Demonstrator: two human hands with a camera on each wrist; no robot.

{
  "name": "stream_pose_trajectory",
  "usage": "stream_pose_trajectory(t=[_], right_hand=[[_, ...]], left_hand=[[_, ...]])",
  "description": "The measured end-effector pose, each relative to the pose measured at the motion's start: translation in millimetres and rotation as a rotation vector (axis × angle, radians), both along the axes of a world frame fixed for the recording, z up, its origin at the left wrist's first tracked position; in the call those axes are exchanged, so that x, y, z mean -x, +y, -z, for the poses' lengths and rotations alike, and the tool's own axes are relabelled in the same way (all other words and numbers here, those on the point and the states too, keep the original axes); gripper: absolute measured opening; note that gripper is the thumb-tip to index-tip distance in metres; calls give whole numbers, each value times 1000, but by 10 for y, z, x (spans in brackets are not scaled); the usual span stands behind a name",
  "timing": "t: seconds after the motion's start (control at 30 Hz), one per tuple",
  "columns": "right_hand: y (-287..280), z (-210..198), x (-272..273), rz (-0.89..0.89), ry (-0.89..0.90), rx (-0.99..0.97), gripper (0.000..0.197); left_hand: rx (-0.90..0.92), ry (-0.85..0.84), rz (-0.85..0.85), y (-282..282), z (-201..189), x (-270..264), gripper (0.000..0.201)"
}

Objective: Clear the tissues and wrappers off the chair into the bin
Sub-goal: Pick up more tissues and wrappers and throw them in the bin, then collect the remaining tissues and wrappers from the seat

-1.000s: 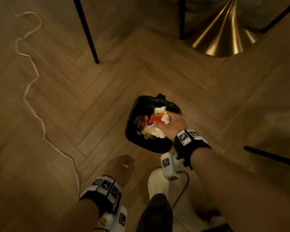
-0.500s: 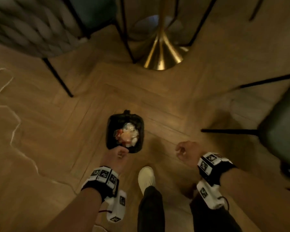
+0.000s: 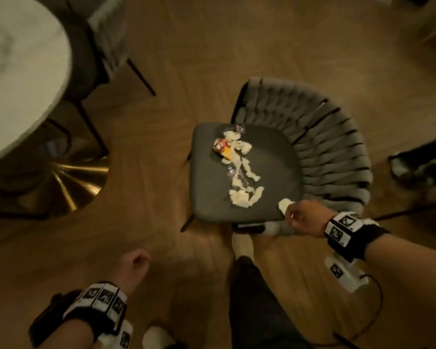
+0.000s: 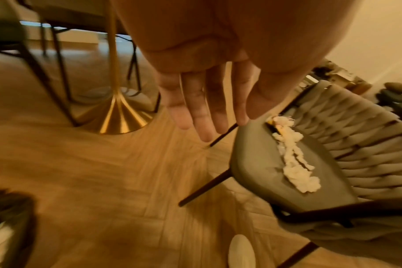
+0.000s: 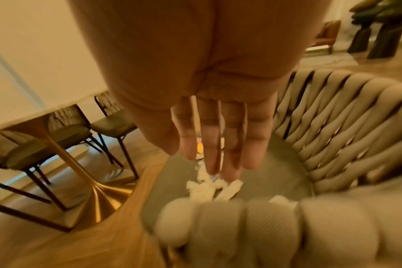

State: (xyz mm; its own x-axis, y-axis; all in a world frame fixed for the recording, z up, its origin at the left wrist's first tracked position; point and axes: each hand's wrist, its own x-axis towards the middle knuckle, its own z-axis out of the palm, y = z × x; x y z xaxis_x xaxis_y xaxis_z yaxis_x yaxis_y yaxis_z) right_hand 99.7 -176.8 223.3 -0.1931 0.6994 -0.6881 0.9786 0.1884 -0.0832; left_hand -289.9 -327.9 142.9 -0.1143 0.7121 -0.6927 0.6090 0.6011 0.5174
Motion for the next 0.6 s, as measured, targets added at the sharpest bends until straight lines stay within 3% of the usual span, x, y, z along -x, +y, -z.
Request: stream_pose_trajectory(t=[0.1, 0.2, 0.27, 0.33, 0.4, 0.5, 0.6], right_hand=[[790, 308, -560, -68, -91, 29, 21], [1400, 861, -850, -289, -171, 158, 27], [1585, 1282, -914, -430, -195, 286, 35], [1682, 1696, -903, -478, -215, 392, 40], [1702, 2054, -859, -583, -202, 477, 39], [1650, 2521, -860, -777, -207, 452, 40], [1596, 2618, -806, -869, -177, 541, 35]], left_hand=[[0, 21, 47, 736, 81, -494, 12], [14, 30, 89, 1361, 350, -979, 12], [15, 1, 128, 1692, 609, -1259, 15], [13, 54, 305, 1976, 881, -1502, 14], [9, 143, 574, 2208, 1164, -1749, 30], [-52, 295, 1024, 2511, 1514, -2095, 69], [-132, 330, 1180, 2701, 1783, -2353, 104]])
